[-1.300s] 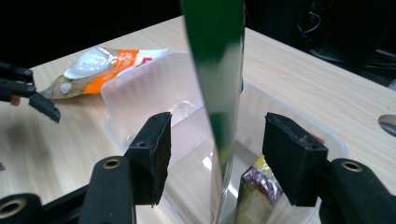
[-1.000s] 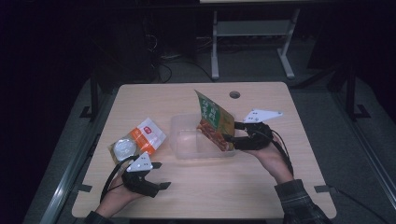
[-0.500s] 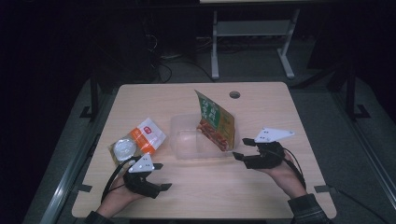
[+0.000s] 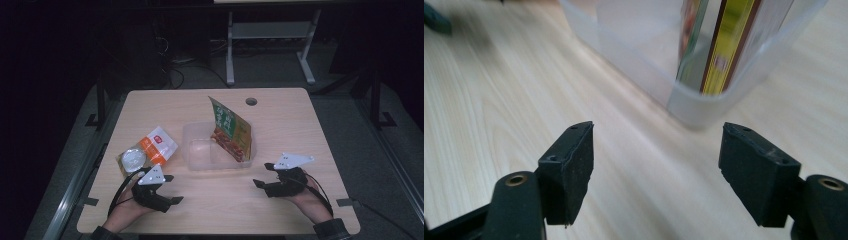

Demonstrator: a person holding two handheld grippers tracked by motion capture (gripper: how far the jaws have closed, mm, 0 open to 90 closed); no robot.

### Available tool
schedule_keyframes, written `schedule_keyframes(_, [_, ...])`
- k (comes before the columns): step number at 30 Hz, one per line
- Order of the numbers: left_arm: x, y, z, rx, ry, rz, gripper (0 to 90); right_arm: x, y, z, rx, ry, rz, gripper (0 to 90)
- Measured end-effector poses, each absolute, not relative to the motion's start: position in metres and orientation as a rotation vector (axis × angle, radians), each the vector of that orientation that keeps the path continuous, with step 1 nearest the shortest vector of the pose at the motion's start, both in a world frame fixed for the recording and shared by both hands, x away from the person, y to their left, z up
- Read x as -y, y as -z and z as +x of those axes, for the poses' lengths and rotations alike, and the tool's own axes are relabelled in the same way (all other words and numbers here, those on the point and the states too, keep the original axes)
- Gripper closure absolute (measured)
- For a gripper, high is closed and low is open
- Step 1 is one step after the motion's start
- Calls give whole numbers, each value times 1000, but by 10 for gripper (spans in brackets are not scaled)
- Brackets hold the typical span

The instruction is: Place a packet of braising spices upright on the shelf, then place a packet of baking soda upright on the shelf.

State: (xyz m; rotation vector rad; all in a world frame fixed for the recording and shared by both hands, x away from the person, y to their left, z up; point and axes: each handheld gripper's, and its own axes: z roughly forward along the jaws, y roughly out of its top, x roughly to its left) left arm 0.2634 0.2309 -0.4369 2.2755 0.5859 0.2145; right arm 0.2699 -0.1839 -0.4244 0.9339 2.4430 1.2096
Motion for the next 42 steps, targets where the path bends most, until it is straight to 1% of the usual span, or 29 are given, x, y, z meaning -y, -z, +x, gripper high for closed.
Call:
schedule_keyframes(6, [-236, 435, 265, -587, -238, 2287, 214, 187, 433, 262, -2466, -1148, 953, 280])
schedule_keyframes(14, [-256, 424, 272, -638, -290, 2255, 230, 197, 439, 255, -2463, -1131, 994, 272])
schedule_keyframes(16, [-262, 421, 275, -668, -294, 2224, 231, 199, 439, 255, -2461, -1129, 1001, 272])
schedule_keyframes(19, [-277, 415, 283, -695, -337, 2221, 232, 200, 440, 256, -2459, -1134, 1010, 271])
schedule_keyframes(20, [-277, 415, 283, -695, -337, 2221, 232, 200, 440, 256, -2459, -1134, 1010, 271])
schedule_keyframes(23, [-293, 410, 291, -747, -364, 2194, 232, 200, 440, 257, -2461, -1133, 1010, 272])
schedule_keyframes(27, [-306, 408, 301, -788, -398, 2202, 232, 199, 441, 257, -2466, -1135, 1013, 271])
schedule_keyframes(34, [-318, 405, 319, -831, -432, 2207, 232, 198, 441, 258, -2473, -1139, 1009, 271])
schedule_keyframes(35, [-321, 407, 325, -862, -443, 2202, 231, 197, 441, 258, -2478, -1142, 1009, 271])
schedule_keyframes(42, [-331, 412, 347, -925, -479, 2183, 231, 197, 441, 258, -2480, -1146, 1006, 272])
